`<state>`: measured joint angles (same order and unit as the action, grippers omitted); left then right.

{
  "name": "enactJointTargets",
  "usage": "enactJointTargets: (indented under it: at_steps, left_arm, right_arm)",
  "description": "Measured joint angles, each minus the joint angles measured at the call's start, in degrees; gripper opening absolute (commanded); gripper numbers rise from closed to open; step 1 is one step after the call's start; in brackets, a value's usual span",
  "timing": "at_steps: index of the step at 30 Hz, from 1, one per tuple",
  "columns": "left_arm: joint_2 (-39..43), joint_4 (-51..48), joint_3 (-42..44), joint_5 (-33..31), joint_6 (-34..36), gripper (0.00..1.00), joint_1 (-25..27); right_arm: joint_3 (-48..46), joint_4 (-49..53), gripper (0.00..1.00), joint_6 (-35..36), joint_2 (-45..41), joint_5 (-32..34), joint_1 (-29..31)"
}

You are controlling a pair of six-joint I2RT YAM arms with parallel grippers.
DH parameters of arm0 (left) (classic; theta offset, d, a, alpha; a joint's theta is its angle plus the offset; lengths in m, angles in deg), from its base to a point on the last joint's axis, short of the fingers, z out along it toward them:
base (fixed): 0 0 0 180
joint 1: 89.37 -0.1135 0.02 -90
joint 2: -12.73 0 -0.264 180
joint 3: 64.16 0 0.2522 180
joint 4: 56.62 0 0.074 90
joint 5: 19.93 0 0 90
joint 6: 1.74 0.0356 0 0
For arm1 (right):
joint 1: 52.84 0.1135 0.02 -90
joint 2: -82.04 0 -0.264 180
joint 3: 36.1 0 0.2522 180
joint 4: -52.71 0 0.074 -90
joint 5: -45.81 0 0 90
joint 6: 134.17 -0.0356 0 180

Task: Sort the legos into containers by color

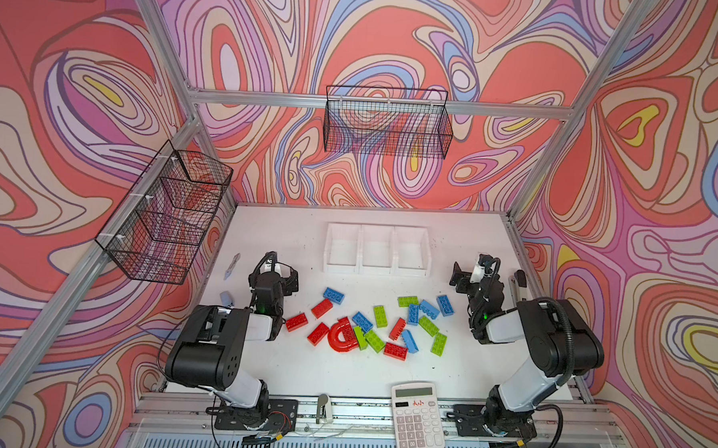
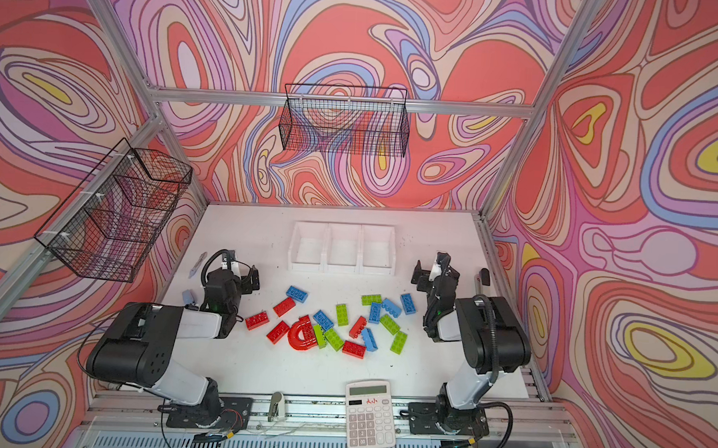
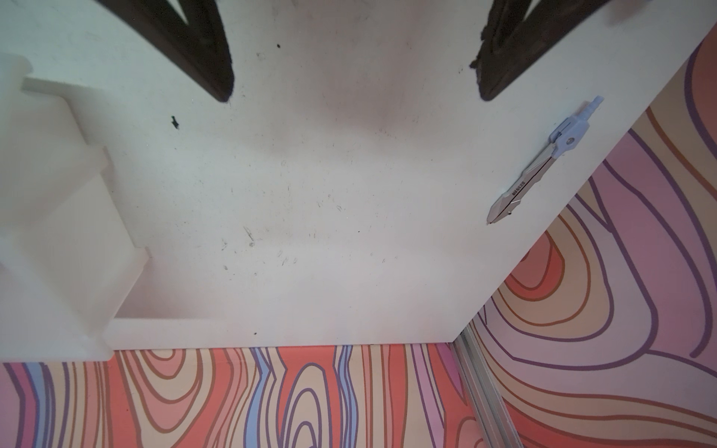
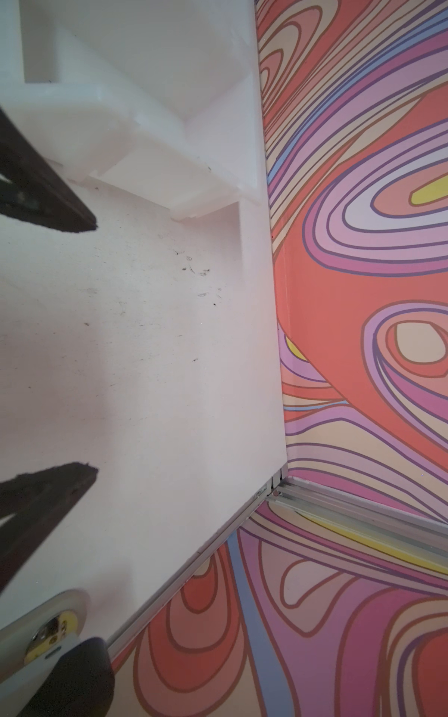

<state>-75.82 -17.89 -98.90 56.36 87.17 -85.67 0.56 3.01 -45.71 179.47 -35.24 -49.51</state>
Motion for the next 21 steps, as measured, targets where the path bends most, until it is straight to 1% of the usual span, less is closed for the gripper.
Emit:
enactJointTargets:
  at_steps: [11, 14, 16, 17, 19, 21]
  left_arm:
    - [0.00, -0.02, 0.00, 0.02, 0.00, 1.00, 0.00]
    - [0.00, -0.04, 0.00, 0.20, 0.00, 0.99, -0.02]
    - [0.00, -0.07, 0.00, 0.26, 0.00, 0.95, -0.07]
    - [0.00, -0.07, 0.00, 0.28, 0.00, 0.90, -0.07]
    - [0.04, -0.24, -0.02, 0.20, 0.00, 0.82, -0.07]
    - [1.73, -4.68, -0.87, -0.28, -0.22, 0.80, -0.07]
  right_arm:
    - [0.02, 0.00, 0.98, -0.02, 0.00, -0.04, 0.00]
    - [0.02, 0.02, 0.93, -0.07, 0.00, -0.24, -0.04]
    - [0.02, 0.02, 0.87, -0.11, 0.00, -0.44, -0.07]
    - [0.02, 0.02, 0.82, -0.04, 0.00, -0.48, -0.09]
    - [0.02, 0.04, 0.78, -0.22, -0.02, 0.00, -0.15]
    - [0.74, 3.30, 0.75, -0.83, -0.85, 1.81, -0.15]
